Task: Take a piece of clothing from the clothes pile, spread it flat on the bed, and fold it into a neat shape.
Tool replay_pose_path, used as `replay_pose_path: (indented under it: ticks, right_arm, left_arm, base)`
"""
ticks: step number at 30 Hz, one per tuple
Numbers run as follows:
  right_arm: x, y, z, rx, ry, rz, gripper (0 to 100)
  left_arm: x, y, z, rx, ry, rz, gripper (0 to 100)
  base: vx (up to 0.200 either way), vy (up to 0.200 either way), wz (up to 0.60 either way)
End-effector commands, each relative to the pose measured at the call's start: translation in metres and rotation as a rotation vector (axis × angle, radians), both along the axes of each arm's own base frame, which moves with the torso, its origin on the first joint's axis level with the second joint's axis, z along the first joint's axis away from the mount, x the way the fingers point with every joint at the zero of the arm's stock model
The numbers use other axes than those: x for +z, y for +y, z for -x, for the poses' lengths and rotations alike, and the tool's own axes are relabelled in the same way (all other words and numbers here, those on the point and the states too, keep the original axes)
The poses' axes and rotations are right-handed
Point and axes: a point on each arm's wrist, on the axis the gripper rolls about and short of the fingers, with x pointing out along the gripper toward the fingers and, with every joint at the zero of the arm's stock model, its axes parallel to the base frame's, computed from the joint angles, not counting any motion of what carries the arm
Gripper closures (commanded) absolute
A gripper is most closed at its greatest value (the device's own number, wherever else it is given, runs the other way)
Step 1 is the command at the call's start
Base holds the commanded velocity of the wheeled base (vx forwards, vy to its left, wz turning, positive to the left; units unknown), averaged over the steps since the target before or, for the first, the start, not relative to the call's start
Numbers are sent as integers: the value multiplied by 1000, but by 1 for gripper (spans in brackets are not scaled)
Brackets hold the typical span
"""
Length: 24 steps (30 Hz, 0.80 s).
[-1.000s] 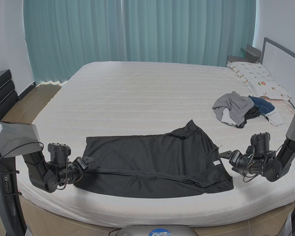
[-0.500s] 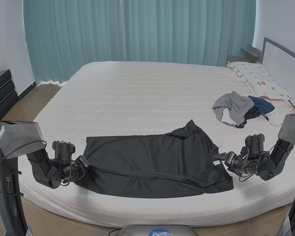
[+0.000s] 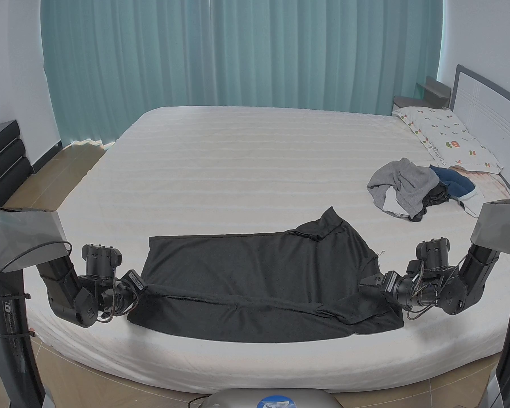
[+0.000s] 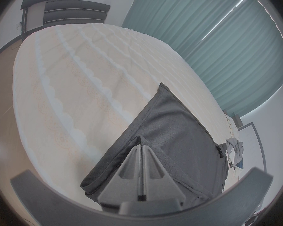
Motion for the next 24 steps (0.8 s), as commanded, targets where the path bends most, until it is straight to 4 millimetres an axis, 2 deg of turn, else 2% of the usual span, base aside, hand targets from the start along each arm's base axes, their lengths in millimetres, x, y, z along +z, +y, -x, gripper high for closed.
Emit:
replay_pose_path:
  ticks: [1,8,11,12,14,19,21,24]
  right_arm:
    - [-6,0,-2,0,13,1,100]
    - [-1,-9,-4,-29,-10,-4,100]
    - [6,-12,-5,-45,-30,-16,100]
    - [16,-18,-6,-66,-70,-28,100]
    - [22,-19,-5,-78,-94,-37,100]
    - [37,-23,4,-98,-121,-54,100]
    - [44,-24,14,-97,-122,-60,100]
    - [48,-24,21,-87,-124,-68,100]
  left_arm:
    - [0,0,0,0,0,1,100]
    - [-1,2,-2,6,-3,1,100]
    - [0,4,-3,12,-8,3,100]
    - [3,6,-3,20,-19,3,100]
    - [7,8,-2,26,-28,4,100]
    - [20,9,5,29,-48,5,100]
    - [31,11,8,33,-74,6,100]
    - [35,12,13,31,-71,3,100]
  base:
    - [0,0,0]
    - [0,0,0]
    - [0,0,0]
    - [0,0,0]
    - [0,0,0]
    - [0,0,0]
    - [0,0,0]
    - [0,0,0]
